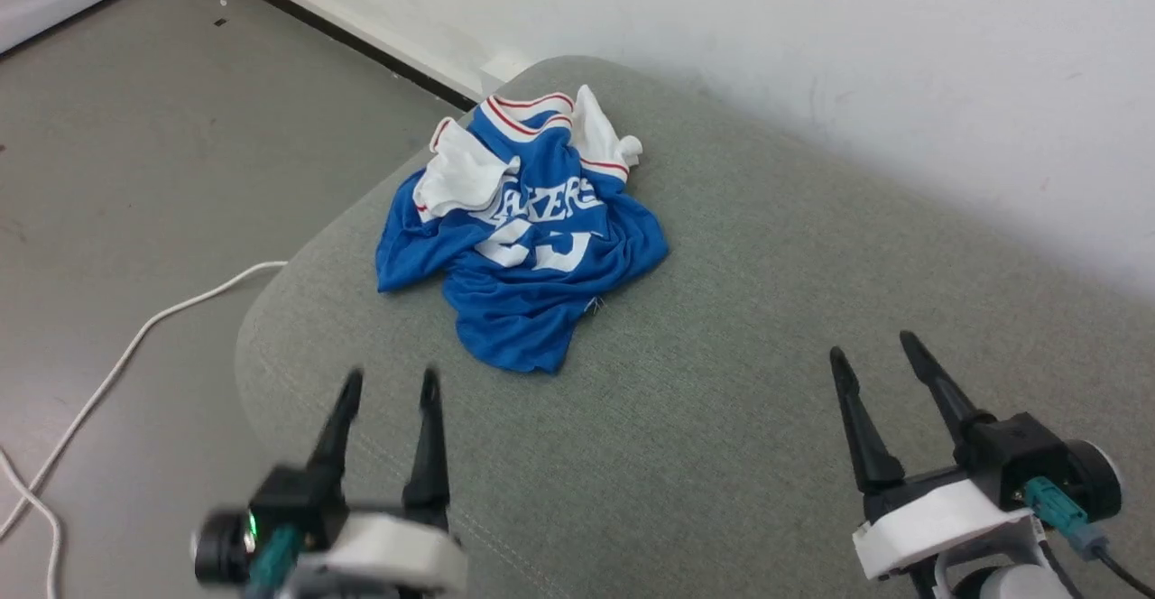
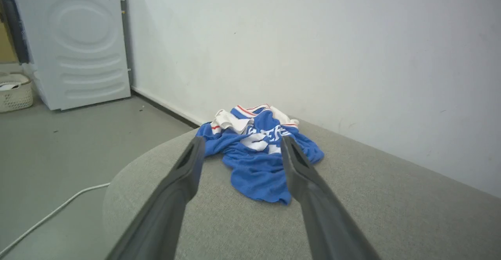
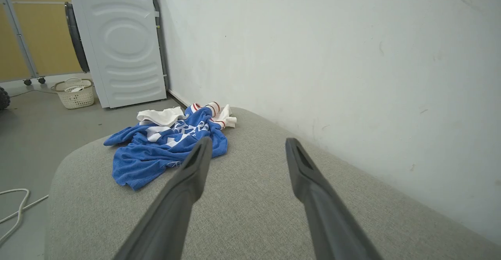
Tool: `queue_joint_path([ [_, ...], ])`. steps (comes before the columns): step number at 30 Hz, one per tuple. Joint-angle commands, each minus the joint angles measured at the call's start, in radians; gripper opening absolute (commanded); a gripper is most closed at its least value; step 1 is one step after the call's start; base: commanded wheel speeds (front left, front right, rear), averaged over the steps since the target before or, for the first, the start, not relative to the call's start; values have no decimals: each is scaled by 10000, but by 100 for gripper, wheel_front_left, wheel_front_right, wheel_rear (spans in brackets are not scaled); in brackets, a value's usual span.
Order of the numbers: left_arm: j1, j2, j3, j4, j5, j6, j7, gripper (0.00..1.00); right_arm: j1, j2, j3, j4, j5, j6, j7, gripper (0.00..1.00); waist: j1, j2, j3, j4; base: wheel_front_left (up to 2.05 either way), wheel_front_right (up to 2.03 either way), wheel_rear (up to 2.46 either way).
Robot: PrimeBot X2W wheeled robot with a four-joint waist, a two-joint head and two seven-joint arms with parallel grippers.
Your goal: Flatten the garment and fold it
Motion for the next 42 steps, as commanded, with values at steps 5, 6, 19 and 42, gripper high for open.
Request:
queue_joint_path([
  [5, -2302, 927, -99, -1551, 677, -433, 1772, 100, -43, -10, -313, -815, -279, -21, 405, 100, 1, -1, 625, -242, 0, 0, 0],
  [6, -2765, 1013, 4, -1719, 622, -479, 2148, 100, -70, -67, -330, -1040, -307, -21, 516, 100, 1, -1, 792, -350, 0, 0, 0],
  [19, -8589, 2308, -5, 863, 26, -2074, 6328, 100, -424, -1810, -391, -4090, 303, -21, 2161, 100, 1, -1, 3255, -1763, 0, 0, 0],
  [42, -8181, 2530, 245, 3075, -1311, -1444, 10588, 100, -815, -3028, -948, -5389, 1224, -21, 2674, 100, 1, -1, 5671, -3113, 0, 0, 0],
])
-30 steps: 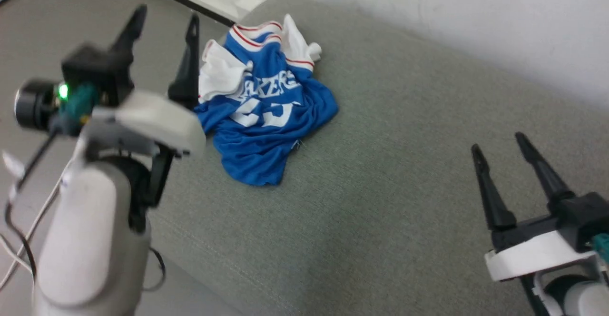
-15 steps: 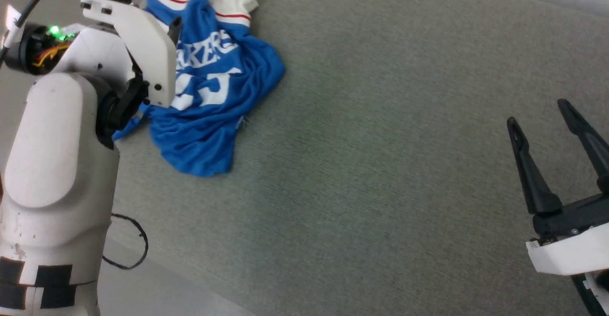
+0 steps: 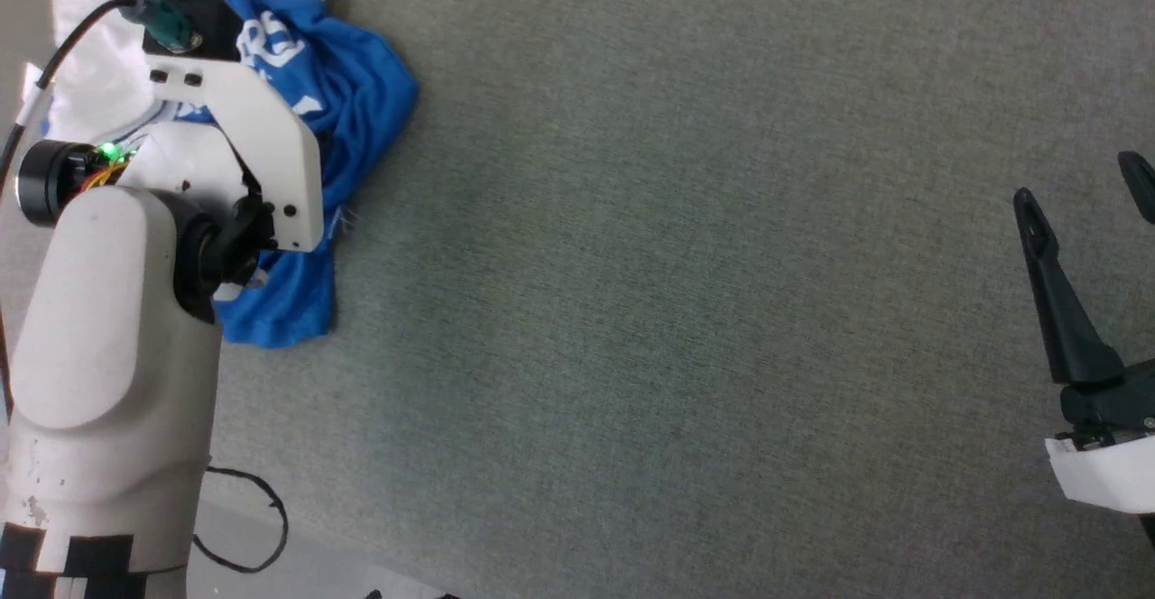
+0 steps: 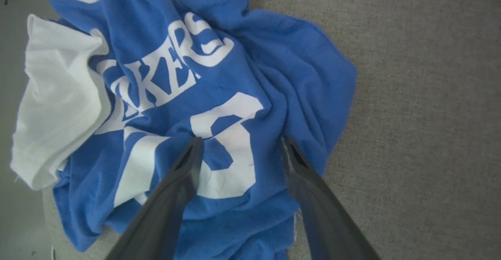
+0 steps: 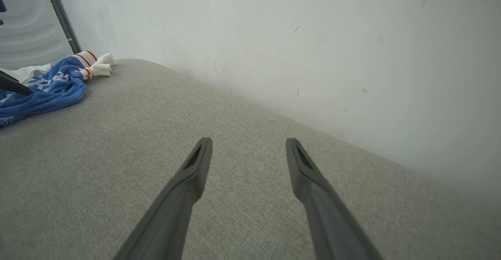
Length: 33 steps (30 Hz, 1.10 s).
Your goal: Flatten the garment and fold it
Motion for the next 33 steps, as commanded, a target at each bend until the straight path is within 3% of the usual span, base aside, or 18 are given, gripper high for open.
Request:
queue_joint_path([
  [1, 175, -73, -1, -53, -30, 84, 8, 100, -207, -82, -44, -77, 80, -19, 2, 100, -1, 0, 417, -247, 0, 0, 0],
  [8, 264, 89, -283, 76, 355, 232, -20, 100, -410, -303, -122, -177, 217, -19, 49, 100, -1, 0, 779, -349, 0, 0, 0],
  [9, 288, 131, -309, 115, 415, 245, -97, 75, -432, -302, -120, -169, 233, -19, 46, 100, -1, 0, 785, -369, 0, 0, 0],
  [10, 316, 178, -324, 149, 462, 241, -210, 17, -451, -293, -115, -161, 247, -19, 44, 100, -1, 0, 782, -391, 0, 0, 0],
  [11, 356, 222, -335, 198, 481, 218, -303, 0, -467, -281, -107, -144, 259, -19, 38, 100, -1, 0, 757, -416, 0, 0, 0],
  [22, 182, 480, 227, 151, 192, 256, -1641, 0, -612, 98, 28, 356, 319, -19, -258, 100, -1, 0, -14, -602, 0, 0, 0],
  [33, -1461, 1194, 488, -588, 792, 467, -2762, 0, -588, 1156, 254, 1402, 192, -19, -907, 100, -1, 0, -1697, -999, 0, 0, 0],
])
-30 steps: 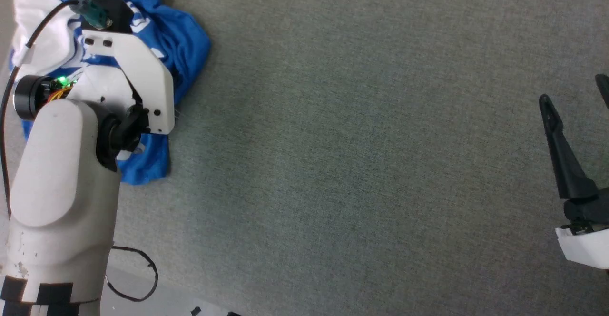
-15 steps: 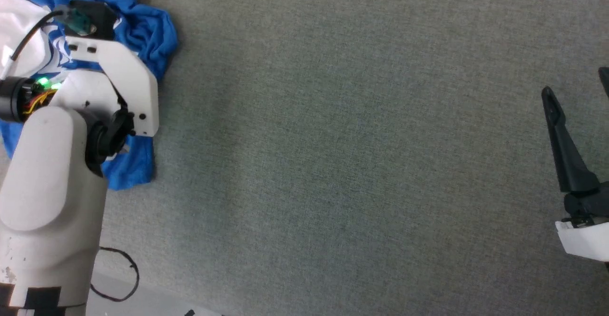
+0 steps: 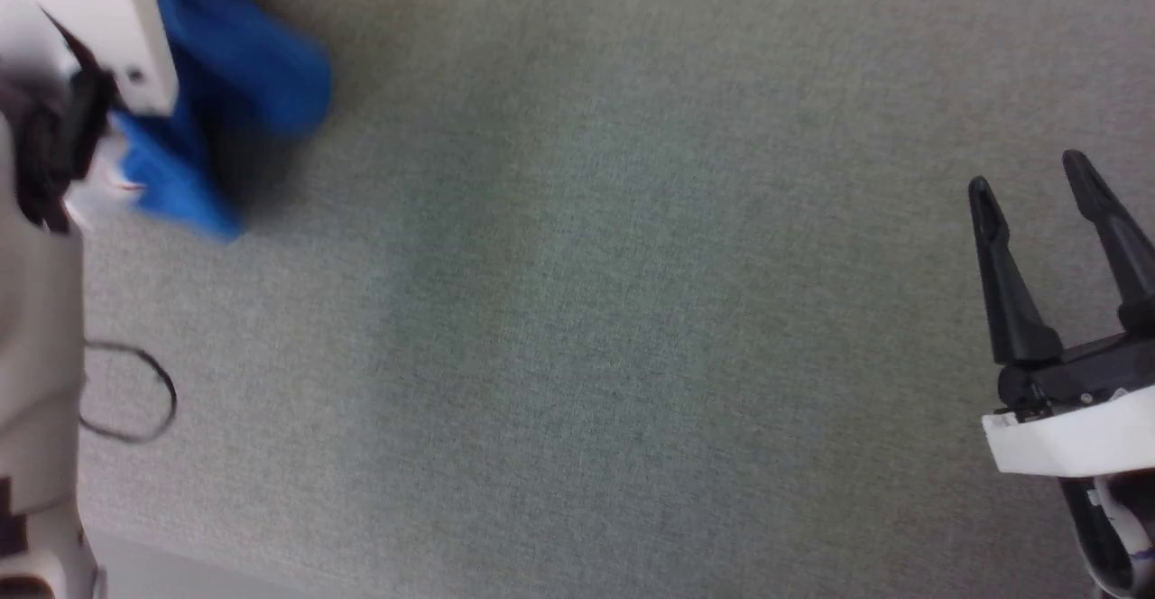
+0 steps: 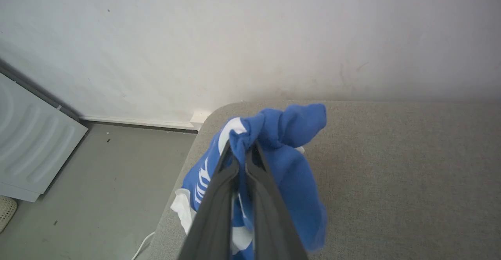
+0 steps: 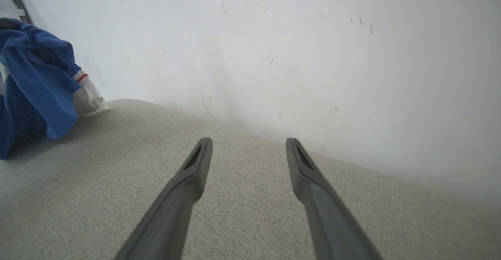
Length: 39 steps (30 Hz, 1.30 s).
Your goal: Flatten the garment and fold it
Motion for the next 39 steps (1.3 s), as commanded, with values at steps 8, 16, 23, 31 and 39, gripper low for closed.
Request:
queue_joint_path([
  [8, -2140, -330, -307, -348, 182, 129, -178, 0, 287, 770, -263, 652, -261, -19, -438, 100, 1, -1, -1679, -724, 0, 0, 0],
  [16, -3709, -1521, -1052, -84, -359, -303, -30, 0, 623, 1353, -686, 1034, -458, -19, -732, 100, 1, -1, -2461, -1426, 0, 0, 0],
  [23, -3647, -2789, -1752, 130, -897, -372, 179, 0, 699, 1587, -1127, 1034, -599, -19, -809, 100, 1, -1, -2721, -2262, 0, 0, 0],
  [31, -2165, -3550, -2618, 313, -1212, -424, -359, 0, 659, 1650, -1414, 1053, -579, -19, -808, 100, 1, -1, -2579, -3207, 0, 0, 0],
  [39, 375, -3806, -3858, 907, -1342, -398, -1126, 0, 636, 1674, -1341, 1167, -412, -19, -857, 100, 1, -1, -2368, -3847, 0, 0, 0],
])
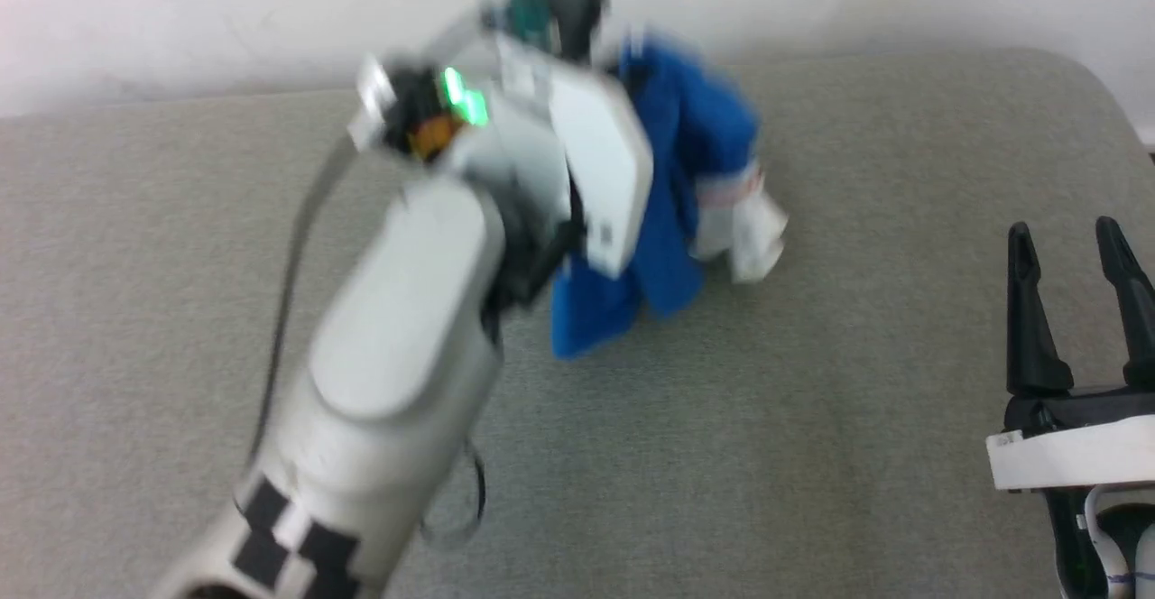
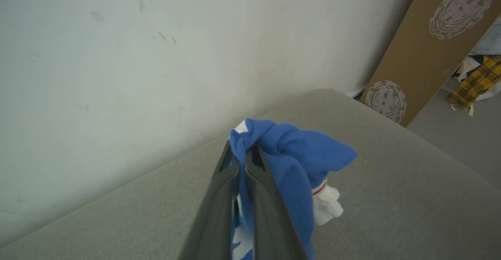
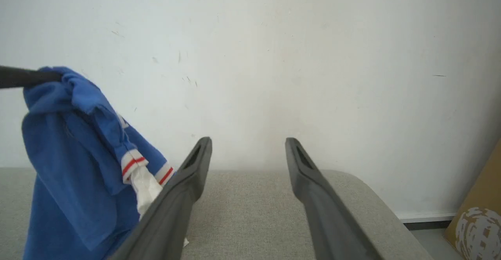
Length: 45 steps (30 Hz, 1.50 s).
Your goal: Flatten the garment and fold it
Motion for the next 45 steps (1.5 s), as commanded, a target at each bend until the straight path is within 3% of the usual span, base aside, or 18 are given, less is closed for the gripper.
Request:
queue_joint_path([
  [1, 568, -16, -121, 135, -90, -15, -151, 0, -7, 32, 32, 29, 104, -19, -58, 100, 0, 0, 145, -274, 0, 0, 0],
  [9, 3076, -36, -1029, 1432, 88, 340, -1012, 2, -3, -41, 114, 142, 227, -19, -61, 100, 0, 0, 351, -470, 0, 0, 0],
  [10, 3274, -47, -1068, 1612, 52, 388, -1146, 37, -13, -46, 146, 165, 232, -19, -53, 100, 0, 0, 351, -479, 0, 0, 0],
  [11, 3421, -62, -1002, 1742, -25, 517, -1385, 100, -25, -45, 179, 185, 235, -19, -45, 100, 0, 0, 336, -489, 0, 0, 0],
  [16, 3562, -116, -676, 1632, -421, 795, -2799, 100, 6, -63, 269, 295, 249, -19, 10, 100, 0, 0, 85, -499, 0, 0, 0],
  [23, 3671, 126, 490, -515, -660, 1445, -4940, 100, 292, -37, 123, 250, 199, -19, 86, 100, 0, 0, -255, -361, 0, 0, 0],
  [25, 4159, 776, 1131, -2086, -142, 2018, -6165, 100, 472, 4, 45, 232, 200, -19, 120, 100, 0, 0, -375, -342, 0, 0, 0],
  [28, 4789, 1266, 1411, -3078, 171, 2243, -6732, 100, 563, 34, 36, 247, 199, -19, 125, 100, 0, 0, -454, -375, 0, 0, 0],
  [31, 6049, 1986, 1769, -4306, 707, 2709, -7107, 100, 722, 78, 55, 277, 185, -19, 155, 100, 0, 0, -623, -444, 0, 0, 0],
  [34, 7496, 2260, 2168, -5269, 836, 3137, -7376, 100, 907, 113, 49, 307, 176, -19, 178, 100, 0, 0, -788, -510, 0, 0, 0],
  [39, 9344, 2303, 2261, -5812, 1155, 3487, -7561, 100, 1314, 155, -20, 255, 193, -19, 324, 100, 0, 0, -951, -392, 0, 0, 0],
  [45, 9481, 1968, 1999, -5860, 1480, 3416, -7603, 100, 1270, 127, 90, 132, 454, -19, 639, 100, 0, 0, -766, -40, 0, 0, 0],
])
